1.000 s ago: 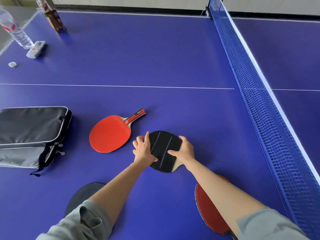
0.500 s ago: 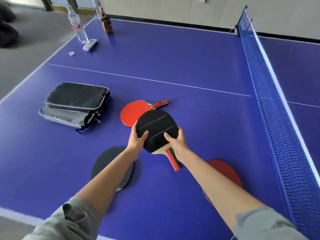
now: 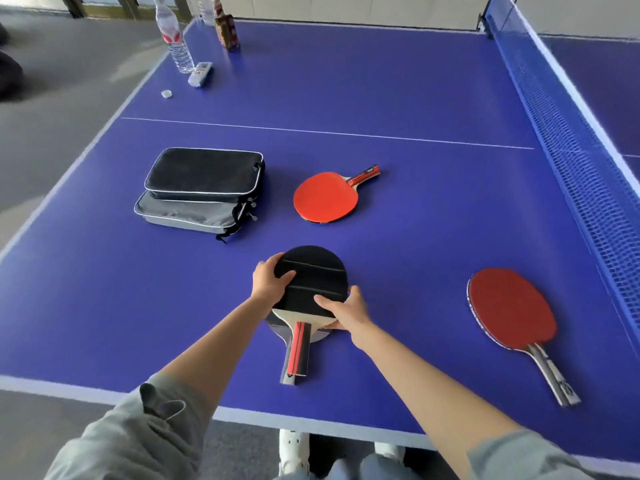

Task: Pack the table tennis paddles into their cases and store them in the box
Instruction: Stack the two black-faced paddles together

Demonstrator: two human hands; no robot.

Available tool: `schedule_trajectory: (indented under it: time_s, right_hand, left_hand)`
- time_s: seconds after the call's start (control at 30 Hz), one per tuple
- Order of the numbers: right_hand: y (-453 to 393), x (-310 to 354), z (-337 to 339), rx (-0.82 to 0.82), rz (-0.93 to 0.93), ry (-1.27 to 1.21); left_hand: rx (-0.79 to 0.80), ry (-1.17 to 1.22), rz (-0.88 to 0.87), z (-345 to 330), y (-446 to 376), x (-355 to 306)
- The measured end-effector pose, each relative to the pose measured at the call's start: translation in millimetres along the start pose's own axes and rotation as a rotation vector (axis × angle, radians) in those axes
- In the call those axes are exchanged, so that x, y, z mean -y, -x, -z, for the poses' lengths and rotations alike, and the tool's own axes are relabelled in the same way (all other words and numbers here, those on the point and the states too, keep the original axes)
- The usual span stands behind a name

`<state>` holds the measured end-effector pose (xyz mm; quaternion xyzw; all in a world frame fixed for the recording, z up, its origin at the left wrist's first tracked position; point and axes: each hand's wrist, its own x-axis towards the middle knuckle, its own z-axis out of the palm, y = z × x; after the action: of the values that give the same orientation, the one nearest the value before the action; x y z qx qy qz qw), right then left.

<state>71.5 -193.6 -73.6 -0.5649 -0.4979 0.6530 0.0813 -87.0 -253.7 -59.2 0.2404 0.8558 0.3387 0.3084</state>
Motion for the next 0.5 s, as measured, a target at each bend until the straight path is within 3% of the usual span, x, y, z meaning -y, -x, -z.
schedule_trajectory:
  time_s: [0.23, 0.5]
  right_hand:
    - [12.2, -25.9, -29.6, -0.222, 0.122, 0.105]
    - [11.0, -22.8, -30.2, -0.330, 0.181, 0.427]
  left_hand:
    - [0.094, -0.089, -0.075, -1.4, -2.1, 30.9]
    - [0.002, -0.033, -0.034, -5.3, 3.3, 41.8]
